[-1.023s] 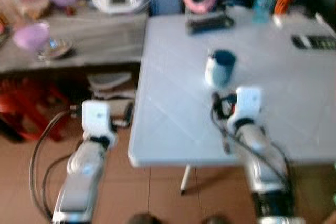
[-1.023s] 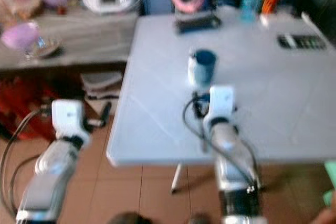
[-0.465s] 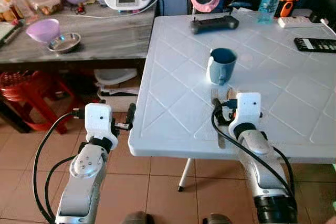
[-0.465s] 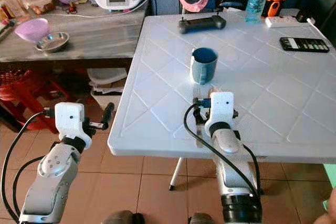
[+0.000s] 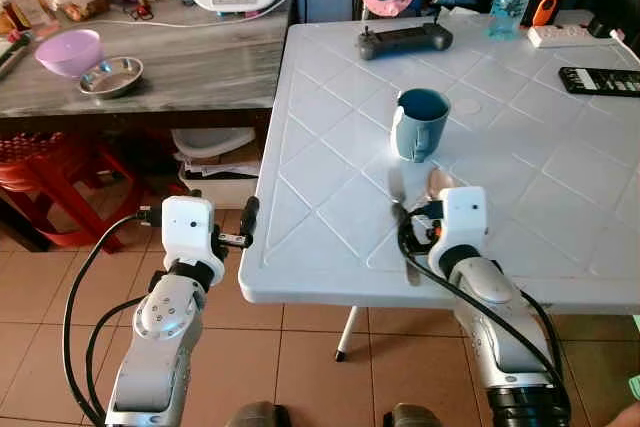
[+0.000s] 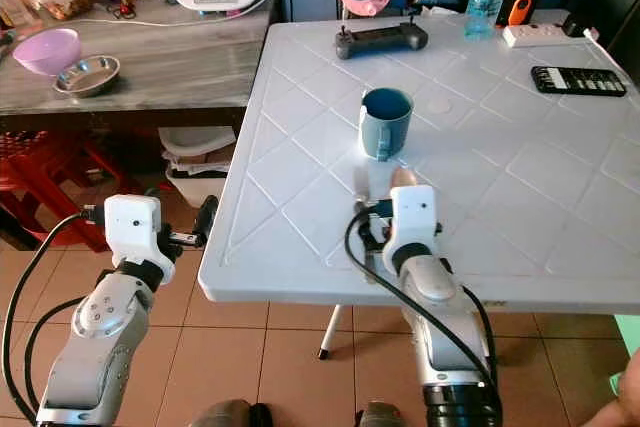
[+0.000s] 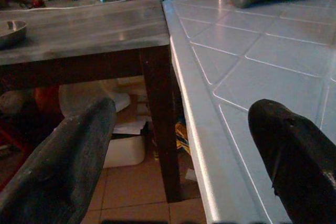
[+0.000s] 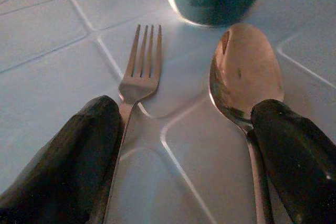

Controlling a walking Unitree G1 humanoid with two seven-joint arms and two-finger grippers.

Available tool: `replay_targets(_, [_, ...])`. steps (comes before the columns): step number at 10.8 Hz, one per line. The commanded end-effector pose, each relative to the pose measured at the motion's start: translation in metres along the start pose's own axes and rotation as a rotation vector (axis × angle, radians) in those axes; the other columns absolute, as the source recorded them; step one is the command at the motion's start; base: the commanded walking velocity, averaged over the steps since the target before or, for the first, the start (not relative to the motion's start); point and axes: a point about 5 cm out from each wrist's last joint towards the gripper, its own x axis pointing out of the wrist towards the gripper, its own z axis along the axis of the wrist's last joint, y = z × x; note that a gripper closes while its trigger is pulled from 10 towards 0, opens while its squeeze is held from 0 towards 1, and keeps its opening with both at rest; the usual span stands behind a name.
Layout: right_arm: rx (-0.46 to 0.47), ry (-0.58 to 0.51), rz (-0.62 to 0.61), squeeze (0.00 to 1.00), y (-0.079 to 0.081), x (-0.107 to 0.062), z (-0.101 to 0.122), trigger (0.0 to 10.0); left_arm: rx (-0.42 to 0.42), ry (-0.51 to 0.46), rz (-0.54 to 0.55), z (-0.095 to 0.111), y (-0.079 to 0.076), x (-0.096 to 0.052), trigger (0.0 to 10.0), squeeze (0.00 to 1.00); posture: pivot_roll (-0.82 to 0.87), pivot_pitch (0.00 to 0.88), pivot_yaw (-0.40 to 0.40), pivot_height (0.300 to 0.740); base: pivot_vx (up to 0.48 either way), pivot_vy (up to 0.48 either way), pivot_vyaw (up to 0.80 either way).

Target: Setting the table

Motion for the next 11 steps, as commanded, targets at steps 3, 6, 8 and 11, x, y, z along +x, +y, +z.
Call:
replay_targets(3, [0.023, -0.039, 0.054, 0.00, 0.013, -0.006, 0.021, 10.0, 0.000, 0.000, 0.006, 0.001, 0.002, -0.002, 10.0, 0.00, -0.02, 0.073, 0.091, 0.740, 0.000, 0.000, 0.00])
replay_targets(6, [0.024, -0.043, 0.077, 0.00, 0.015, -0.009, 0.032, 10.0, -0.003, 0.004, -0.001, 0.000, 0.001, -0.001, 10.0, 0.00, -0.03, 0.077, 0.090, 0.740, 0.000, 0.000, 0.00])
replay_targets(8, [0.042, 0.036, 0.091, 0.00, 0.015, -0.006, 0.012, 10.0, -0.004, 0.010, -0.008, -0.001, -0.001, -0.001, 10.0, 0.00, -0.03, 0.079, 0.092, 0.740, 0.000, 0.000, 0.00])
replay_targets(11, [0.028, 0.055, 0.137, 0.00, 0.022, 0.004, 0.008, 0.0, -0.002, 0.014, -0.012, -0.002, -0.002, -0.002, 10.0, 0.00, -0.02, 0.082, 0.091, 0.740, 0.000, 0.000, 0.00])
